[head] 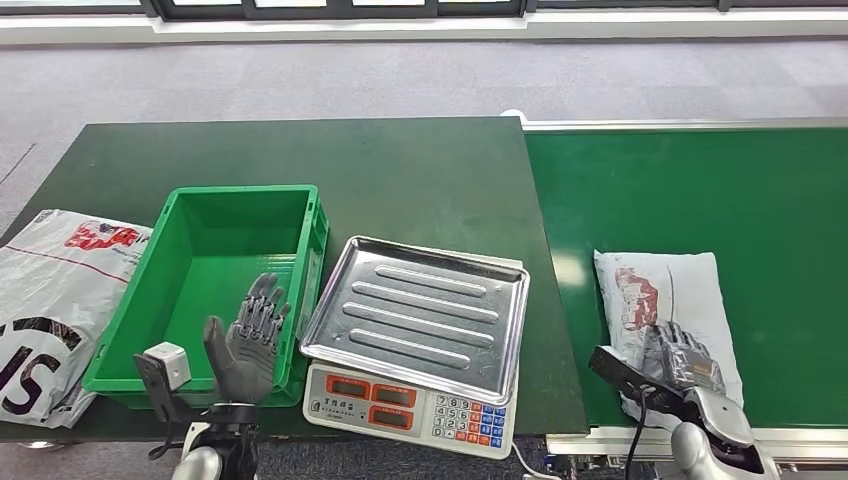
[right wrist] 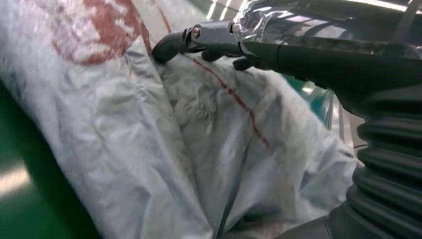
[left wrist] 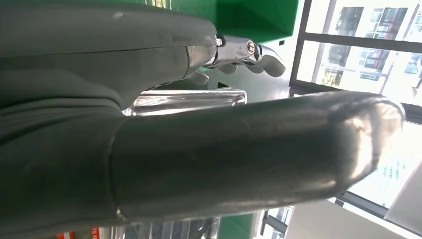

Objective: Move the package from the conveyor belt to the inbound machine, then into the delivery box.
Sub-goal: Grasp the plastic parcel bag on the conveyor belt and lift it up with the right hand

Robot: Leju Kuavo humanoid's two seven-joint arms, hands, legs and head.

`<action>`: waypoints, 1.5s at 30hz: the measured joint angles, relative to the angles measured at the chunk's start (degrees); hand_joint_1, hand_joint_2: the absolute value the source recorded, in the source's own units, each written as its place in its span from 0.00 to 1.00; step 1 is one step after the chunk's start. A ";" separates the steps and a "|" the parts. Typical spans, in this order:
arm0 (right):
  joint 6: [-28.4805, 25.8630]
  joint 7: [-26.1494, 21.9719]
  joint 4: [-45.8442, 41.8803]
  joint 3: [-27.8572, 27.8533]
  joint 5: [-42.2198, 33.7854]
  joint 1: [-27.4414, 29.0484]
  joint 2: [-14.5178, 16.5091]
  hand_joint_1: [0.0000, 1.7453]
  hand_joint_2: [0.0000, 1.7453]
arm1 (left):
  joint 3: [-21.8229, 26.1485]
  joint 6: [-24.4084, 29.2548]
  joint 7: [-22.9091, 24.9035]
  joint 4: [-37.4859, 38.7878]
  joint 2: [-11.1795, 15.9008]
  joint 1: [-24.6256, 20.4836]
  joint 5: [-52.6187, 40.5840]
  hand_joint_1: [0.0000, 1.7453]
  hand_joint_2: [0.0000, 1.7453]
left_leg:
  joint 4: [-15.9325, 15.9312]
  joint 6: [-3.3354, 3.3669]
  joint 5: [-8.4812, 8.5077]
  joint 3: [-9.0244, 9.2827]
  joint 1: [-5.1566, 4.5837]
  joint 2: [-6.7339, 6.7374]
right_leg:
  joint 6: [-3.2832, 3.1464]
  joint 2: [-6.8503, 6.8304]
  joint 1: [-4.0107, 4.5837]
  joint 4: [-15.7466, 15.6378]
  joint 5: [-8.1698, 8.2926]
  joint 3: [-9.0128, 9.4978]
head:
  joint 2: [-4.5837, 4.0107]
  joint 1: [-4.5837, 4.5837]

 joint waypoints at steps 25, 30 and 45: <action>-2.66 -1.40 -2.75 6.54 4.02 2.95 1.59 1.00 1.00 | -0.01 1.60 1.53 1.16 0.25 -0.74 0.01 0.00 0.00 | 0.00 0.07 -0.15 0.16 0.01 -0.02 | 0.01 -0.04 0.02 -0.02 -0.17 0.64 | 0.00 -0.01; -11.96 -0.40 -4.43 6.20 6.28 2.80 2.80 1.00 1.00 | 0.03 1.86 1.39 0.00 0.19 0.36 -0.50 0.00 0.00 | -0.01 0.06 -0.16 0.03 0.00 0.00 | 0.03 -0.05 0.01 0.00 -0.19 0.59 | 0.00 0.00; -39.01 -10.36 -24.23 0.32 3.04 5.67 8.59 1.00 1.00 | 0.15 3.21 0.24 -2.03 -1.17 2.23 -1.67 0.00 0.00 | 0.00 0.06 -0.14 0.28 -0.01 -0.09 | 0.02 -0.07 0.00 0.00 -0.19 0.34 | 0.00 0.00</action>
